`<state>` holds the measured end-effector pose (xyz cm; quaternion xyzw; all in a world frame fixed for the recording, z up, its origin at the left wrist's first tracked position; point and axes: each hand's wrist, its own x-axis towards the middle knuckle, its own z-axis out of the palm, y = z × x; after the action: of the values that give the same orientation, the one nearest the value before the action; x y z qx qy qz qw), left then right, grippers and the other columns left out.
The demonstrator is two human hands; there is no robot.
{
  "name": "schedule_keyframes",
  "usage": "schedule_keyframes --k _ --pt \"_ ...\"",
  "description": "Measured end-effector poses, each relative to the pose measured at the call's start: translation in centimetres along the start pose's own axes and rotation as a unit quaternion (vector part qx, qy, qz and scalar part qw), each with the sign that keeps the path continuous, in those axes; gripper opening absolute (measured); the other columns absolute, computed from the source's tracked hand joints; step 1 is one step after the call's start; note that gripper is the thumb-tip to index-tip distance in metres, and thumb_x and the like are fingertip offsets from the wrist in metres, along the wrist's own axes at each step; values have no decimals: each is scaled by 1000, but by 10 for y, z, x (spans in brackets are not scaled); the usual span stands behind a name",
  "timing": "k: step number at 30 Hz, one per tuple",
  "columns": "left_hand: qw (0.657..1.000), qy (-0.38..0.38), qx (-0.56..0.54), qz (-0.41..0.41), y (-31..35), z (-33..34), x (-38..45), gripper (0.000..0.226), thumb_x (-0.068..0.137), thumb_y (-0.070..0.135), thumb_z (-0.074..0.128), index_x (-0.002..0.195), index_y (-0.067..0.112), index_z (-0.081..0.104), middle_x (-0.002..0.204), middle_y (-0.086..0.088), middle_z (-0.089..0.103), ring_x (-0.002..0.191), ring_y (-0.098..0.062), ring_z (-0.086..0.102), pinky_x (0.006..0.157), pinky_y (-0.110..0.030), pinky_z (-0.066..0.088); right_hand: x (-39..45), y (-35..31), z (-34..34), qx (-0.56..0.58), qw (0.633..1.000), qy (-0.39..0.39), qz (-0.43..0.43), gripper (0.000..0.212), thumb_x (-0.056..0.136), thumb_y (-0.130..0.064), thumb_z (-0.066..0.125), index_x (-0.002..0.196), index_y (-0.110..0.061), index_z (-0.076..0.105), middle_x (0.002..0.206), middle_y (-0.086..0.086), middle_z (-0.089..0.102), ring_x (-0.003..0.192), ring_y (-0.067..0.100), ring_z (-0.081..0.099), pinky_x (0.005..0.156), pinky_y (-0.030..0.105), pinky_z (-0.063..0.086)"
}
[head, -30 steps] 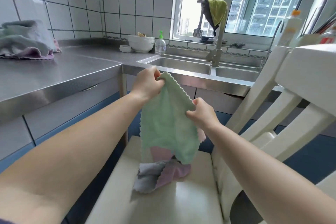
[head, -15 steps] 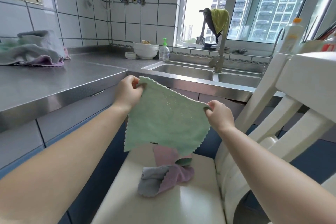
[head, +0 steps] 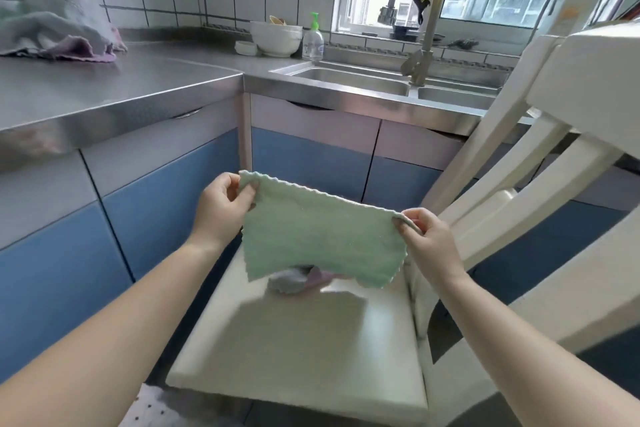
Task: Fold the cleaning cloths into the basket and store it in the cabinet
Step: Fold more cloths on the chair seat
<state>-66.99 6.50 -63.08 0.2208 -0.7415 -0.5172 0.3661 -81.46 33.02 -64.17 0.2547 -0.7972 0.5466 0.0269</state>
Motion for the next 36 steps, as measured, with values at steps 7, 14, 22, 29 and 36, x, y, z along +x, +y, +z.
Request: schedule_keyframes --k 7,14,22,29,36 --pt "993 -44 45 -96 -87 -1 -96 22 89 34 61 83 13 60 86 -19 65 82 -35 60 73 -37 49 -96 71 16 -66 991 -93 72 16 93 -21 56 77 -20 57 67 -7 56 63 8 47 54 13 36" --pt "979 -72 152 -115 -123 -4 -169 30 92 33 56 69 17 44 63 1 42 60 -16 42 56 -32 32 -145 98 13 -148 970 -152 122 16 93 -29 56 79 -24 53 68 -4 55 64 12 47 58 26 35" --pt "972 -72 159 -155 -141 -6 -175 20 92 37 55 93 16 55 87 4 58 86 -12 52 69 -28 38 -135 104 24 -151 963 -134 176 17 88 -38 62 84 -22 62 79 -6 66 74 13 58 59 26 40" --pt "967 -48 157 -194 -156 14 -137 18 92 30 58 102 15 58 96 1 62 93 -16 55 72 -28 39 -96 131 54 -105 959 -91 246 15 90 -34 60 93 -21 65 89 -6 68 81 13 59 62 25 42" --pt "957 -78 188 -208 -166 32 -113 20 92 34 56 102 17 57 94 0 61 91 -19 57 72 -30 41 -86 152 60 -129 949 -84 277 25 93 -35 55 105 -15 63 104 2 67 98 19 59 75 28 42"
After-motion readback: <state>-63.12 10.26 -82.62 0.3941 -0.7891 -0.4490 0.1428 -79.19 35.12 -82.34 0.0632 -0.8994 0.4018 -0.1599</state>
